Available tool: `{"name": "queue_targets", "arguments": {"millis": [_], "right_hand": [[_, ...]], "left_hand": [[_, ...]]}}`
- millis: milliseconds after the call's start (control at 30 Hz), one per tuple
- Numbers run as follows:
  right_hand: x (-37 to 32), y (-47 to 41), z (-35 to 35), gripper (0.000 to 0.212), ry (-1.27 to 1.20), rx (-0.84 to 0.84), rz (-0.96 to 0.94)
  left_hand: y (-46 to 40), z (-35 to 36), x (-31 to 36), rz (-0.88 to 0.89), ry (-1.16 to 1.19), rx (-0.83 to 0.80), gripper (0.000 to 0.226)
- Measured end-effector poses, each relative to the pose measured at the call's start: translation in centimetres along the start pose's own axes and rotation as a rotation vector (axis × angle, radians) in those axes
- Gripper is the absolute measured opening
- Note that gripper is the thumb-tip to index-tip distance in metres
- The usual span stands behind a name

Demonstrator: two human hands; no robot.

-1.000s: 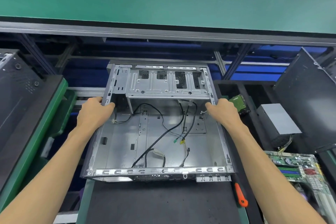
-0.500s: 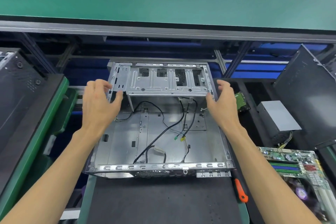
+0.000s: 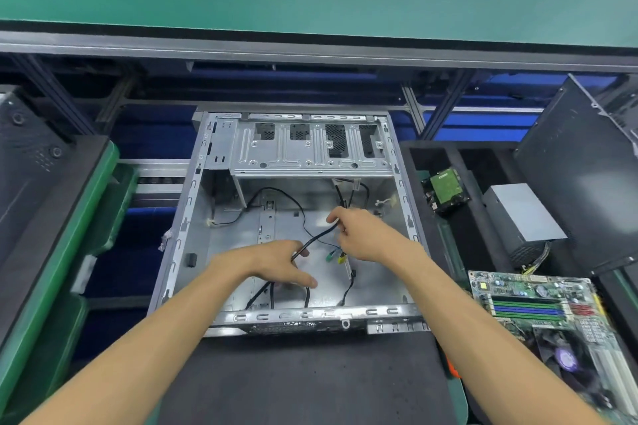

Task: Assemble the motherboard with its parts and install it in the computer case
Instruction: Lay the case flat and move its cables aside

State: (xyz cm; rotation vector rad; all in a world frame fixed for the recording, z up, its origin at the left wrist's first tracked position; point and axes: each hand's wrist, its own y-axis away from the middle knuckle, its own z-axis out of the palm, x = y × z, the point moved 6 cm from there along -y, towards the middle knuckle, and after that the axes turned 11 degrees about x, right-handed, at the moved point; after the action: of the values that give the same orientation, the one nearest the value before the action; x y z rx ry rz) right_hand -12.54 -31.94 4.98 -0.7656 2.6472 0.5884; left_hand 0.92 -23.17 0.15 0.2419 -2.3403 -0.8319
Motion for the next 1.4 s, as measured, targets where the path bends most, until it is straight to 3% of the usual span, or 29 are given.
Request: {"name": "queue_targets", "arguments": {"millis": [100, 200, 267, 333, 500, 633, 700, 767, 867, 1033, 1100, 1233, 1400], "right_hand": [[0.7, -0.4, 1.5, 0.06, 0.056, -0.139, 0.054], [1.0, -0.3, 2.6, 0.066, 0.073, -0.217, 0.062], [1.1, -0.4, 2.7, 0.063, 0.063, -0.206, 0.056], [1.1, -0.7, 2.5, 0.053, 0.07, -0.173, 0.043], [0.6, -1.3, 1.0, 0.012, 0.049, 0.098, 0.004], [0.2, -1.4, -0.7, 0.006, -0.327, 0.32, 0.039], [-0.2, -1.2, -1.4, 0.002, -0.512, 0.365, 0.061], [-0.7, -1.0, -1.8, 0.011, -0.681, 0.35, 0.085], [-2.0, -0.5, -2.1, 0.026, -0.946, 0.197, 0.072], [-3.1, 0.1, -2.7, 0.026, -1.147, 0.086, -0.011], [-3.3, 0.2, -2.8, 0.031, -1.182, 0.094, -0.05], [-2.2, 0.1, -3.2, 0.038, -0.962, 0.361, -0.066], [-1.4, 1.9, -5.7, 0.02, -0.45, 0.861, -0.173]], "left_hand": [[0.1, 0.7, 0.1, 0.004, -0.038, -0.058, 0.067], [0.2, -0.1, -0.3, 0.031, -0.049, 0.046, 0.024], [0.5, -1.3, -0.5, 0.038, 0.118, 0.131, 0.008], [0.8, -2.2, -0.7, 0.012, 0.286, 0.161, 0.011], [0.9, -2.9, -0.9, -0.03, 0.303, 0.353, 0.02], [0.8, -4.1, -1.5, -0.036, 0.368, 0.527, 0.022], [0.8, -4.9, -1.1, 0.006, 0.598, 0.588, 0.014], [1.1, -5.8, -0.7, 0.07, 0.745, 0.631, 0.01], [1.0, -5.3, -0.3, 0.112, 0.732, 0.523, 0.035], [1.4, -2.9, 2.0, 0.1, 0.997, 0.018, 0.075], [1.6, -3.4, 2.0, 0.095, 1.054, 0.052, 0.069], [1.7, -5.1, 0.4, 0.104, 0.909, 0.358, 0.027], [2.6, -7.1, -0.1, 0.125, 0.964, 0.627, 0.044]]}}
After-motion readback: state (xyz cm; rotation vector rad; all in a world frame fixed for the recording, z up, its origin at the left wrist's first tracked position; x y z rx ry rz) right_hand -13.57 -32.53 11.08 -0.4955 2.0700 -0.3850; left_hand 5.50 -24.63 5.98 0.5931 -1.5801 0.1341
